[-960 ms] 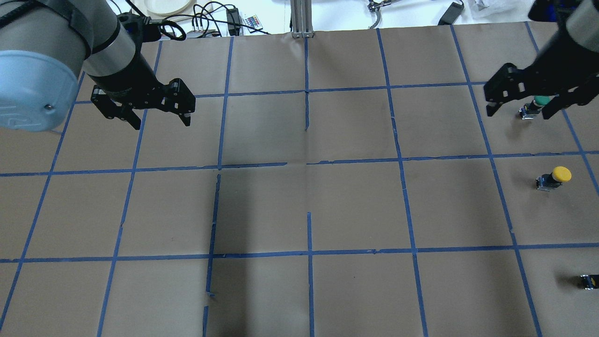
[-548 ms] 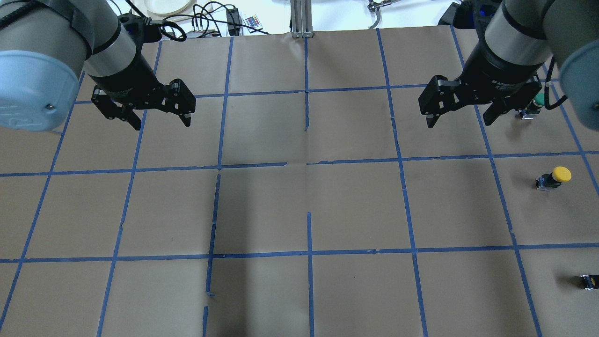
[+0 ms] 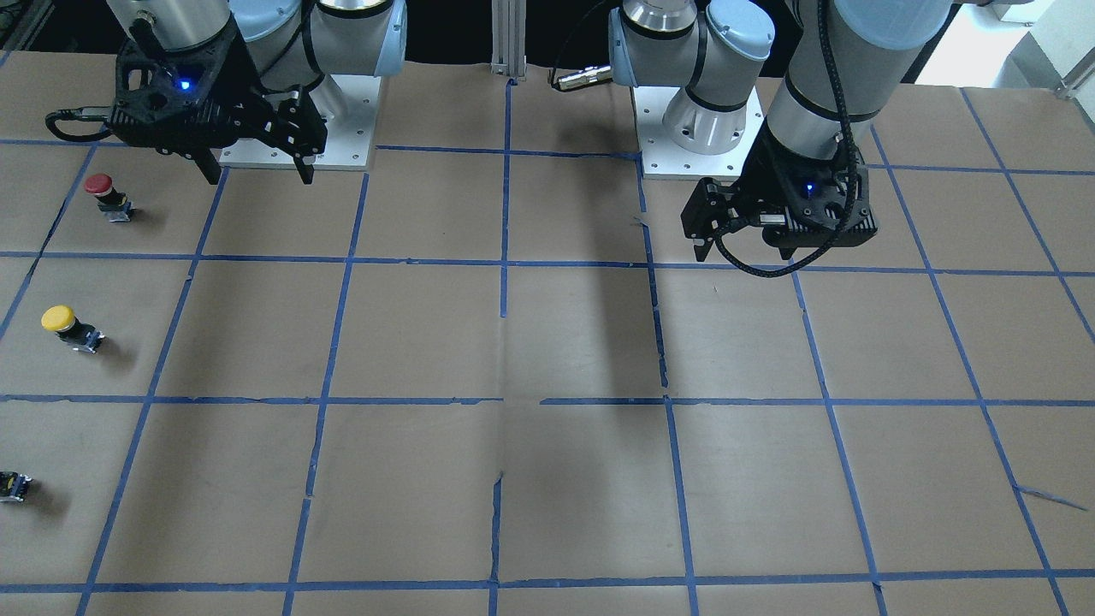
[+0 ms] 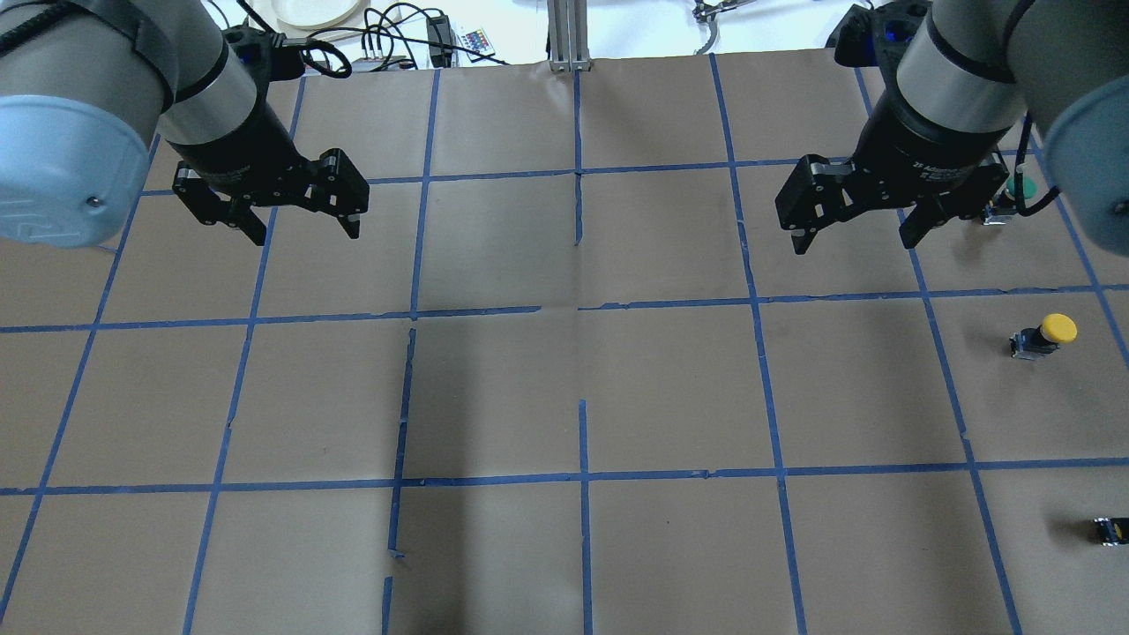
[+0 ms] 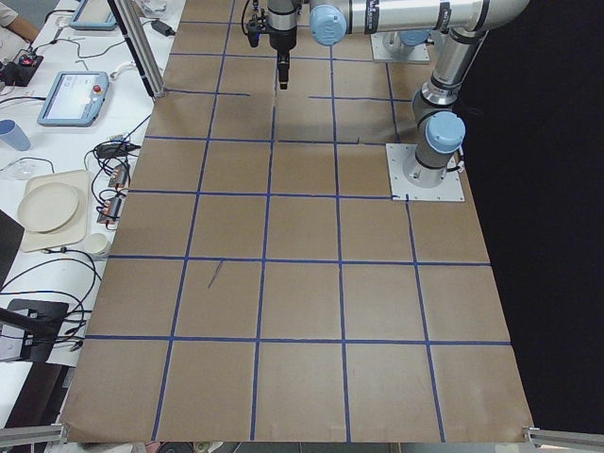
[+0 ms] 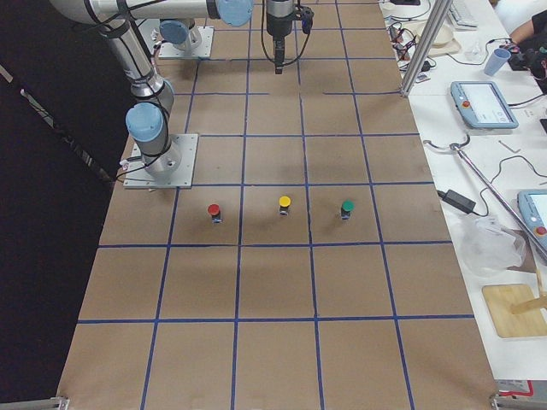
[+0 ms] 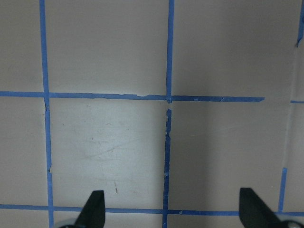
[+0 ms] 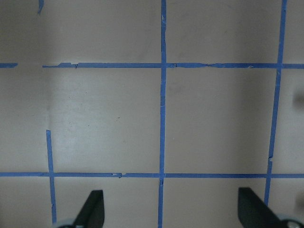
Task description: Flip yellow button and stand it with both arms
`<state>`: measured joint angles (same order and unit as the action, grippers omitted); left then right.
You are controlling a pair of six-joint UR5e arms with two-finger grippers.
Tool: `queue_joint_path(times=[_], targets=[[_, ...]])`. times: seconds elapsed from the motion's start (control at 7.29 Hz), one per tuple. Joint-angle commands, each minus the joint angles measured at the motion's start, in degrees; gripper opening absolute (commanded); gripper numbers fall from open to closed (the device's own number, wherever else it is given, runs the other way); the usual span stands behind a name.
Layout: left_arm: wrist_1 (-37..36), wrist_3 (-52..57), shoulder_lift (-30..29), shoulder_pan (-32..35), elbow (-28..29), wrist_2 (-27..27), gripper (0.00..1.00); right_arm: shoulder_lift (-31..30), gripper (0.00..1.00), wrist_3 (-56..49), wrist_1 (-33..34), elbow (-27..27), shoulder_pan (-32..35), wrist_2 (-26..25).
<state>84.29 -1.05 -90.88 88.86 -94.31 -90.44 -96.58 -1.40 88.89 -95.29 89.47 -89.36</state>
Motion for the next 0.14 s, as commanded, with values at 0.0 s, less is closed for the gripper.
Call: queue_joint_path(times=[0.0], targets=[[0.00, 0.00, 0.00, 0.00, 0.00, 0.00, 1.00, -0.01, 1.00, 0.00, -0.03, -0.07, 0.00, 0.06]])
